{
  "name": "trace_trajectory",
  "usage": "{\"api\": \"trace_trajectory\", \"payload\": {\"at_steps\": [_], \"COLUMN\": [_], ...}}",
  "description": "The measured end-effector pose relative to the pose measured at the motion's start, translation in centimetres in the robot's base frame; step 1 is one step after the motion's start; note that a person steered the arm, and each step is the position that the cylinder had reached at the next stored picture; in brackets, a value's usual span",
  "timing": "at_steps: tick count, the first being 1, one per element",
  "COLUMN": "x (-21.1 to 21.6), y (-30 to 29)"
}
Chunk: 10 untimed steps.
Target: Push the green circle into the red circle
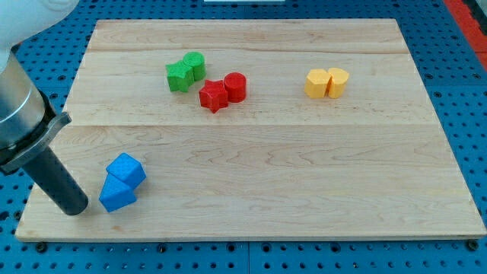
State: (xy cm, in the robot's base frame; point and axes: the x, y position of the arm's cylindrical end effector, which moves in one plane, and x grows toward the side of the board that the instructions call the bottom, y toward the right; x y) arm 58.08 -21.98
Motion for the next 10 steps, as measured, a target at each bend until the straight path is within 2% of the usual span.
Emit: {"api": "trace_trajectory", "payload": {"at_steps": [2, 3, 4, 5, 7, 8, 9, 10], "x": [0.2, 0.7, -0.1, -7.5, -19.6, -22.2, -24.9, -25.8], "y": [0.8, 3.6, 1.3, -2.0, 0.2, 2.2, 7.2, 12.1]}}
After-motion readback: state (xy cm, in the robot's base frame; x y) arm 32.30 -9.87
